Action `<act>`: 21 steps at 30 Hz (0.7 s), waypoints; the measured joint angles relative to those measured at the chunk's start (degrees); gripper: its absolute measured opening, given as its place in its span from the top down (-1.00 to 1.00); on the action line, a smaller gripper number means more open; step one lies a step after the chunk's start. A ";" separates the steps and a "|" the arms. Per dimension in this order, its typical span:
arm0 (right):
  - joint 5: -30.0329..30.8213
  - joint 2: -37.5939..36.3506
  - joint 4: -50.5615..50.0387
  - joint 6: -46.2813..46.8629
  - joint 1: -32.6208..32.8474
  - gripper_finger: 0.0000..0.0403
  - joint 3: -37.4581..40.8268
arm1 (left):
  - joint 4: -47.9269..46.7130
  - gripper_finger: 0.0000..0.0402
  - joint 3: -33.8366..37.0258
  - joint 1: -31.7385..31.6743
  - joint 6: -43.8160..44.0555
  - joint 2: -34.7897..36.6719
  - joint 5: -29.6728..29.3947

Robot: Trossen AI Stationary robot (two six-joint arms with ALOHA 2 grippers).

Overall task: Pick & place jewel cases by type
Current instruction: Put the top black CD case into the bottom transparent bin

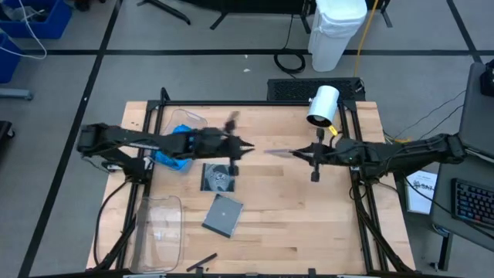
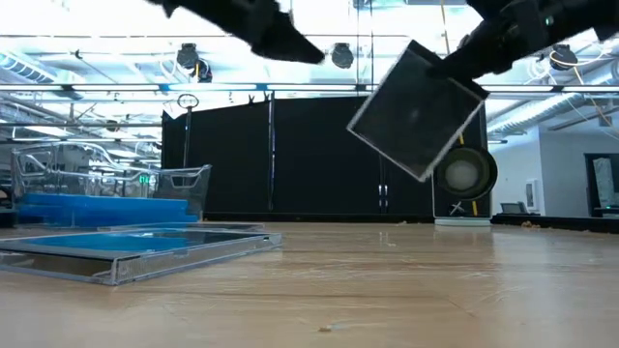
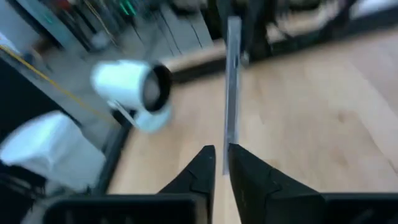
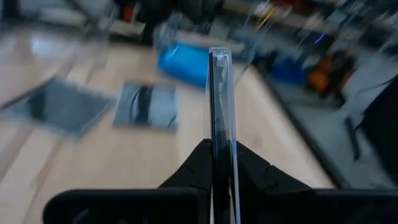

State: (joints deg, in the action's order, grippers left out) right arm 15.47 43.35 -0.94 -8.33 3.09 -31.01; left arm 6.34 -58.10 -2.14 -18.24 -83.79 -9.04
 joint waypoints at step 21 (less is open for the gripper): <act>-6.94 11.70 55.36 -3.26 0.83 0.88 16.57 | 68.34 0.91 48.93 -3.73 8.08 12.71 1.53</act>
State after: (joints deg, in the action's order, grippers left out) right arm 8.53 55.05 54.43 -11.59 3.92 -14.44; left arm 74.68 -9.17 -5.87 -10.15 -71.08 -7.51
